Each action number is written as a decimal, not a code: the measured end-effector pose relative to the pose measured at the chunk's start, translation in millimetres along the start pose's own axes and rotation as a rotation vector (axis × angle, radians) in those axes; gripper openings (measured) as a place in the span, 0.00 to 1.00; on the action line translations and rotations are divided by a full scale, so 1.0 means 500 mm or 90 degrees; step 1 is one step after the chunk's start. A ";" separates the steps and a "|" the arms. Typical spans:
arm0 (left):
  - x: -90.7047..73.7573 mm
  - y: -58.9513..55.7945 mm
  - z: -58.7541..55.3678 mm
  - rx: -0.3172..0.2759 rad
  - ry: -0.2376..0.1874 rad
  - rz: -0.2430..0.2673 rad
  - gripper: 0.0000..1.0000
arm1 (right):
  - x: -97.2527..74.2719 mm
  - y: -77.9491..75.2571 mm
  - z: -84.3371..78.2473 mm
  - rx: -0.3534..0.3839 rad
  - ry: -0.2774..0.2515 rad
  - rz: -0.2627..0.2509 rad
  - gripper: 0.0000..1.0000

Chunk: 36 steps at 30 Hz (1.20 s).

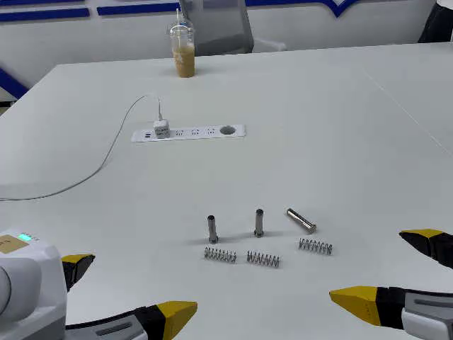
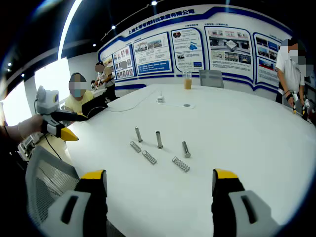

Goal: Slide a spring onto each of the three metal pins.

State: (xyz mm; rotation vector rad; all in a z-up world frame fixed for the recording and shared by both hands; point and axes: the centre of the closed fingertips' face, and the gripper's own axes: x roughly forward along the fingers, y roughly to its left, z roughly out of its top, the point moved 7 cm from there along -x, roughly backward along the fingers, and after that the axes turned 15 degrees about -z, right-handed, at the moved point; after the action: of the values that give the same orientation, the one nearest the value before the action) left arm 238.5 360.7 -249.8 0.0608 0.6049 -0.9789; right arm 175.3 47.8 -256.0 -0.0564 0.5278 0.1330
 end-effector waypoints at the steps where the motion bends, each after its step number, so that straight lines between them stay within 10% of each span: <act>1: 0.000 0.000 0.000 0.000 0.001 0.000 0.95 | 0.000 0.000 0.000 -0.001 0.000 0.000 0.89; 36: 0.009 0.000 -0.004 -0.002 0.006 -0.002 0.95 | 0.033 -0.010 0.016 -0.006 0.002 -0.001 0.84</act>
State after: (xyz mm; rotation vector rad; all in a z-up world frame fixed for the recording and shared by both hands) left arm 239.5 358.0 -253.9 0.0624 0.6156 -0.9815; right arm 194.3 45.5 -257.3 -0.0663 0.5305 0.1333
